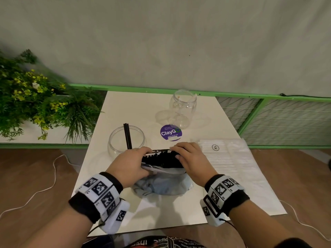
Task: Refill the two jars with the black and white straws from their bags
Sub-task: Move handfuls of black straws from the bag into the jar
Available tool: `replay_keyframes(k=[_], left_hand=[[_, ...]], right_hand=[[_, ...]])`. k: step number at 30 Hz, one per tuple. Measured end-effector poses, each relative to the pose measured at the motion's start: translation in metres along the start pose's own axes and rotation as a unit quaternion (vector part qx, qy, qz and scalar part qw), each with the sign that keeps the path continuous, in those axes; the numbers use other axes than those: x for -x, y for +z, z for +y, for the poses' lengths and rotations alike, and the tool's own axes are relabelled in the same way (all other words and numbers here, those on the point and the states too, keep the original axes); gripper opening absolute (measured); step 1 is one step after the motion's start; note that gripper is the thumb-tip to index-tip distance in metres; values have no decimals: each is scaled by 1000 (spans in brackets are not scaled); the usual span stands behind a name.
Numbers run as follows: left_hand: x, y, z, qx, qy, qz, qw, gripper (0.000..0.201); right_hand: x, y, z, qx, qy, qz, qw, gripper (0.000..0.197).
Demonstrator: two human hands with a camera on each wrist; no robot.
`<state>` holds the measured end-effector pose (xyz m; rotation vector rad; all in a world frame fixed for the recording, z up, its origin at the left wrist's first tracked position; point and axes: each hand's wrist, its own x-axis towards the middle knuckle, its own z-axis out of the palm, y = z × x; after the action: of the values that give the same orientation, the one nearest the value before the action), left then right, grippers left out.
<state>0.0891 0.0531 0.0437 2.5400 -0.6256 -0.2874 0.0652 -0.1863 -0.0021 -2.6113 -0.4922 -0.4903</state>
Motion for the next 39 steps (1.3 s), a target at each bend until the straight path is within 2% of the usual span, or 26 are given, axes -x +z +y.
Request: replay_keyframes(k=[2, 4, 8, 11, 13, 17, 18, 20, 21, 23, 26, 27, 29, 31, 33, 37, 39], left_hand=[[4, -14, -4, 70, -3, -61, 996, 71], [11, -29, -5, 93, -3, -87, 992, 72], [18, -39, -9, 76, -5, -35, 996, 54], [17, -32, -5, 103, -33, 34, 994, 14], [15, -24, -1, 162, -59, 71, 982, 17], [16, -15, -3, 275, -113, 87, 951, 29], [18, -14, -5, 281, -120, 94, 947, 28], [21, -14, -9, 226, -127, 94, 961, 27], [24, -16, -7, 174, -126, 81, 973, 25], [29, -24, 0, 85, -116, 10, 990, 24], [32, -28, 10, 35, -108, -118, 987, 78], [31, -24, 11, -1, -100, -137, 985, 88], [28, -14, 9, -42, -92, -113, 988, 77], [28, -6, 5, -13, -99, -54, 994, 57], [28, -1, 3, 15, -103, -15, 994, 45], [27, 3, 7, 58, -78, 28, 995, 30], [25, 6, 10, 74, -62, 44, 994, 25]], right_hand=[[1, 2, -4, 5, 5, 8, 1000, 35], [0, 4, -8, 7, 6, 9, 1000, 36], [-3, 5, -10, 13, 3, 10, 1000, 37], [-6, 6, -12, 19, 1, 7, 1000, 39], [-7, 9, -14, 24, 4, 1, 1000, 41], [-8, 12, -17, 21, 15, -10, 1000, 45], [-8, 12, -17, 21, 15, -11, 1000, 45], [-8, 12, -17, 21, 14, -10, 1000, 44], [-8, 12, -18, 20, 15, -8, 1000, 43], [-7, 13, -19, 15, 19, -3, 1000, 44], [-10, 13, -21, 13, 20, -12, 1000, 46], [-12, 12, -21, 11, 19, -16, 1000, 46], [-15, 8, -19, -25, 33, -24, 999, 47], [-15, 1, -18, -103, 74, -39, 991, 51], [-13, -4, -21, -136, 85, -53, 986, 54], [-9, 7, -40, -41, 27, -43, 998, 63], [-11, 14, -46, -24, 21, -36, 999, 66]])
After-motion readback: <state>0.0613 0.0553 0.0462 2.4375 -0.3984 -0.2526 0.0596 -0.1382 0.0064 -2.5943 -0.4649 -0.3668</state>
